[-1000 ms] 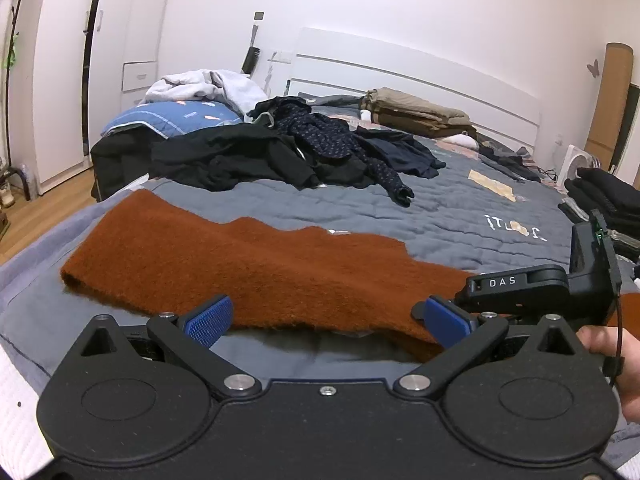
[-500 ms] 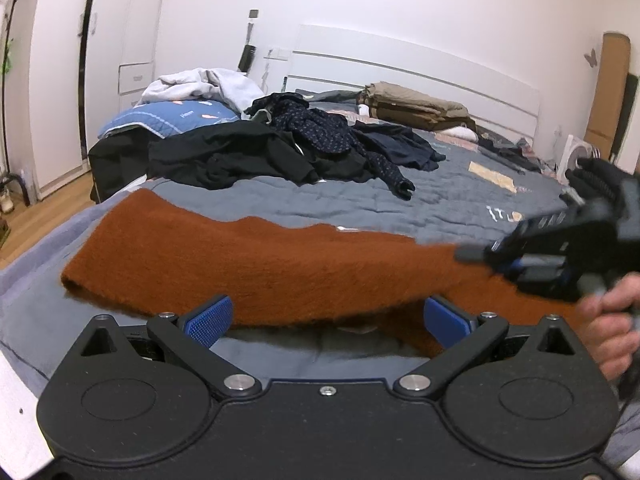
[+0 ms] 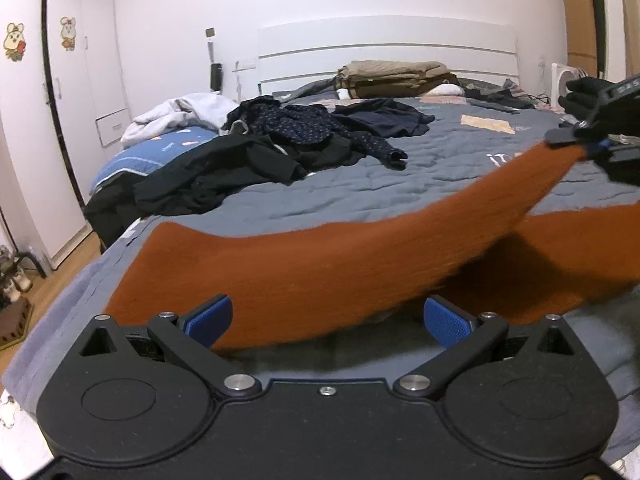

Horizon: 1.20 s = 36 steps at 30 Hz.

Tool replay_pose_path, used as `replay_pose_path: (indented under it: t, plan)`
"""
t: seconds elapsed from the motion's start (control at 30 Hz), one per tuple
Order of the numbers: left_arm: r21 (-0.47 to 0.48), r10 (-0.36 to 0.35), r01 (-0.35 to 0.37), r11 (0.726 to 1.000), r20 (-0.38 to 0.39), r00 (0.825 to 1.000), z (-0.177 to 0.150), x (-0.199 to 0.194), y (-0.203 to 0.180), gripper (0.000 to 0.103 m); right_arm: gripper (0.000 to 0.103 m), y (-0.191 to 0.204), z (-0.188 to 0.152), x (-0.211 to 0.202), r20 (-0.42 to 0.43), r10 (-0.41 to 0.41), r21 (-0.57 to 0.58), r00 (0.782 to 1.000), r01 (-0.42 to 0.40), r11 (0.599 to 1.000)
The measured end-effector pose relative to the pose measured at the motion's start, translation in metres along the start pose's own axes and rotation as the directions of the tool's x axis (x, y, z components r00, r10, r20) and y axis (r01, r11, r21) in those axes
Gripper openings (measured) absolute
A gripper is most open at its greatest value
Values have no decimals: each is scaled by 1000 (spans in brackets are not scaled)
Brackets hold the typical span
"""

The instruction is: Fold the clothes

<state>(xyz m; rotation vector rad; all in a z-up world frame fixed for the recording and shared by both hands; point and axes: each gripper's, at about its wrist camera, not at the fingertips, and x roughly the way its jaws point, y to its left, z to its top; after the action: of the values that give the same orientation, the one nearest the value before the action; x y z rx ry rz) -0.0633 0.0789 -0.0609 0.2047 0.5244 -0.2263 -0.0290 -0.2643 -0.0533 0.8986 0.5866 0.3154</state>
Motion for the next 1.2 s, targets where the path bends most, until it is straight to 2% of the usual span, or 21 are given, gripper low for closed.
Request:
replay_pose_path:
  t: [0.27, 0.57, 0.67, 0.8, 1.2]
  plan:
    - [66, -67, 68, 996, -15, 998, 4, 5, -35, 103, 8, -24, 26, -43, 87, -87, 10, 992, 86, 996]
    - [127, -155, 159, 979, -36, 987, 10, 11, -75, 103, 8, -77, 31, -71, 60, -246, 67, 968, 242, 968]
    - [102, -233, 234, 967, -28, 972, 17, 10, -91, 103, 8, -92, 33, -84, 60, -293, 77, 954, 288, 955]
    - [38, -334, 334, 942, -22, 942, 28, 11, -108, 103, 8, -115, 35, -103, 63, -350, 100, 935, 343, 934]
    - [9, -466, 466, 885, -20, 885, 48, 22, -171, 103, 8, -168, 54, -179, 156, -501, 144, 852, 482, 864]
